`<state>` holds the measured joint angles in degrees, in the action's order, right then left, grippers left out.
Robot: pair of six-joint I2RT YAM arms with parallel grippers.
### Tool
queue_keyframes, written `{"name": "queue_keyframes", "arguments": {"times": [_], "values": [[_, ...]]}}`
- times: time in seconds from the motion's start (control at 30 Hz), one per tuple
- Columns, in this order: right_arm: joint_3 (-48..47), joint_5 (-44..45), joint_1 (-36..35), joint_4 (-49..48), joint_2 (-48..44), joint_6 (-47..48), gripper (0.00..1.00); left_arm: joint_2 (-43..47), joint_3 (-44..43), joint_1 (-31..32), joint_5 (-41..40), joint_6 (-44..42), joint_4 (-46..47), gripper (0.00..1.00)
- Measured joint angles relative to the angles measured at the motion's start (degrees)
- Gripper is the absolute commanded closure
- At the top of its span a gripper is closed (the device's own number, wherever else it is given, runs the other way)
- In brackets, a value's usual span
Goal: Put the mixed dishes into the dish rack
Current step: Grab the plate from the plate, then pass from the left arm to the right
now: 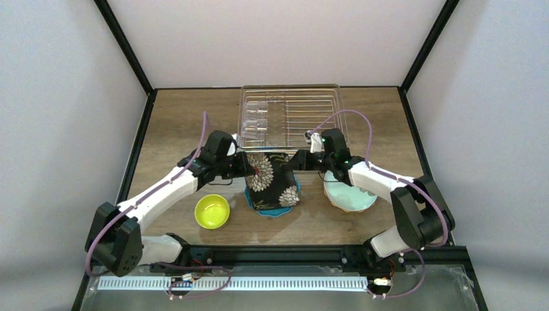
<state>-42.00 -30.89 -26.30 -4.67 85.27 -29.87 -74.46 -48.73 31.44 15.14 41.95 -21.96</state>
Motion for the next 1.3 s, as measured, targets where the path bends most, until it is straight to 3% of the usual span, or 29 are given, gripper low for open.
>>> {"name": "queue_keyframes", "arguments": {"times": [0.63,1.3], "values": [[-2.93,0.98,1.44,8.63,-8.17,3.82,0.01,7.37,-4.09,-0.02,4.52,-8.63,-1.31,0.97],[-2.8,-15.32,2.32,3.21,-9.86,4.55,0.01,7.06,-7.23,-1.14,13.81,-12.09,-1.09,0.97]]}}
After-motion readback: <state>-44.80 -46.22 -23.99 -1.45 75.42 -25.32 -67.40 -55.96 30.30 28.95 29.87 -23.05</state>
